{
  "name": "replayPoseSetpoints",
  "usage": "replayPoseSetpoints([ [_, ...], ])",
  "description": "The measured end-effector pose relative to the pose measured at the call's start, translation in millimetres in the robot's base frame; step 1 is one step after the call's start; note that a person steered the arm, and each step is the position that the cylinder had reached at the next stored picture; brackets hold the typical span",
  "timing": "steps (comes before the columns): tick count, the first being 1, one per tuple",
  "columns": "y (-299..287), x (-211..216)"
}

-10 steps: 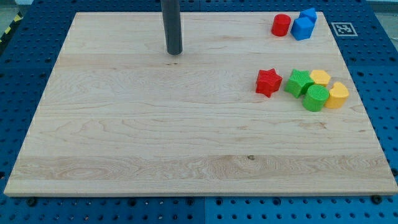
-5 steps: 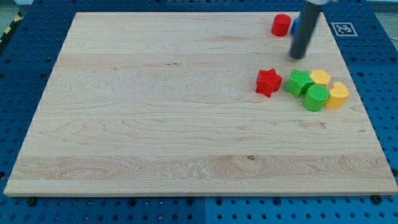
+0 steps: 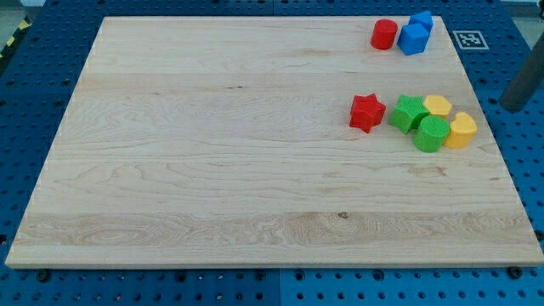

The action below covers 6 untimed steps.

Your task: Push the red star to the center

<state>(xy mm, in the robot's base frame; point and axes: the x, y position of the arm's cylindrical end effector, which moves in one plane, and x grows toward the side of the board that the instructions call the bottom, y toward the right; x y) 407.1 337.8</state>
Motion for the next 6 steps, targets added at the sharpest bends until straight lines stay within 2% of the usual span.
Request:
replayPoseSetpoints([
  [2,-25.6,33.5],
  [3,-48.8,33.9],
  [6,-173.7,34.3],
])
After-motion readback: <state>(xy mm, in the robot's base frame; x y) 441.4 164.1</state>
